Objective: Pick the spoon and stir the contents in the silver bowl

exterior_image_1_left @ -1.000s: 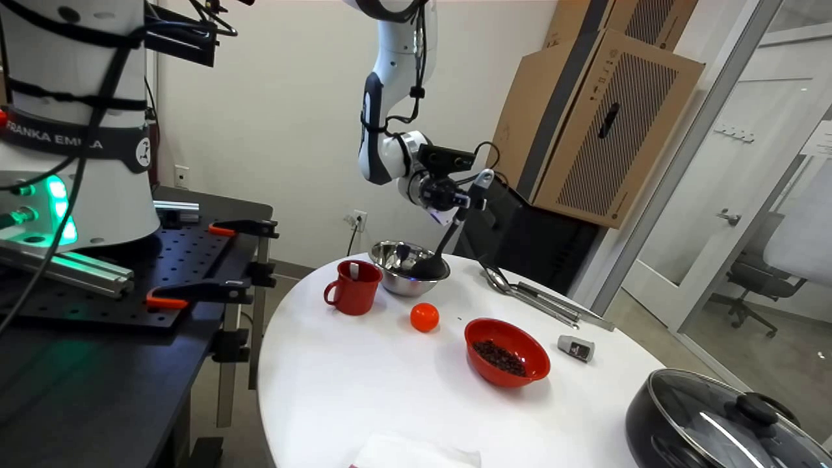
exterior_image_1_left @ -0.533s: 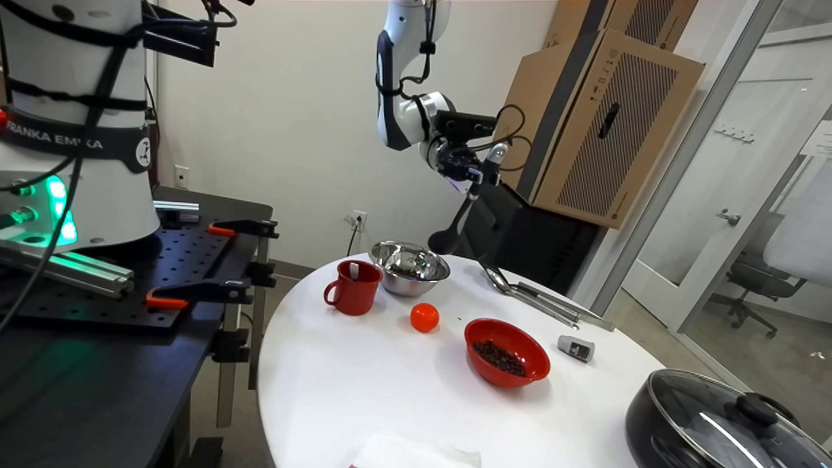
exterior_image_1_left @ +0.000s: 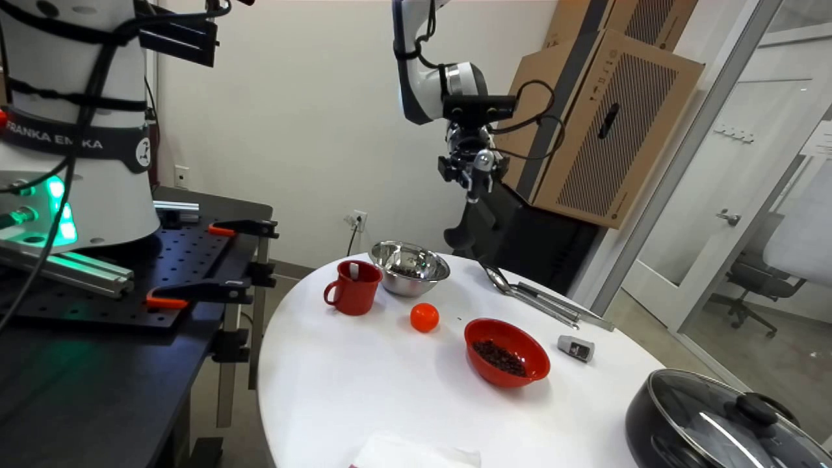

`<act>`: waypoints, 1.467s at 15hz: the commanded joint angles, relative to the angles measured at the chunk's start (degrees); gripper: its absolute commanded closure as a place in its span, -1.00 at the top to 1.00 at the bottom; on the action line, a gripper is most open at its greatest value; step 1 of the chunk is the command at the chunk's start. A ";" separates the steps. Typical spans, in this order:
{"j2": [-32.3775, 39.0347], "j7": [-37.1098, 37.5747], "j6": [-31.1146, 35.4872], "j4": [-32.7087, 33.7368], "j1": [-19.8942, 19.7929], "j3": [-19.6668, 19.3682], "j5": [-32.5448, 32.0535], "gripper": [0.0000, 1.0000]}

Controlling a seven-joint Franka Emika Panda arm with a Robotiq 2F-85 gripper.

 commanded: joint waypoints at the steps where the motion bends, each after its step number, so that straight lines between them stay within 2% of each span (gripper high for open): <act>1: -7.90 6.59 7.74 -8.64 -4.60 -2.04 7.36 -0.84; 7: -14.62 14.34 21.15 -17.84 -8.49 -6.90 14.17 -0.84; 8: -14.55 12.16 22.33 -18.62 -8.35 -7.23 14.08 -0.84; 9: -11.36 11.60 19.38 -14.42 -6.77 -8.30 13.19 -0.37; 14: -12.70 11.64 21.51 -16.97 -6.92 -8.65 13.42 -0.37; 15: -12.29 12.95 21.66 -16.40 -6.79 -8.51 14.47 -0.84; 18: -12.96 16.38 24.93 -15.20 -7.99 -9.00 21.88 -0.84; 22: -14.79 18.04 29.81 -15.89 -9.50 -12.14 29.12 -0.84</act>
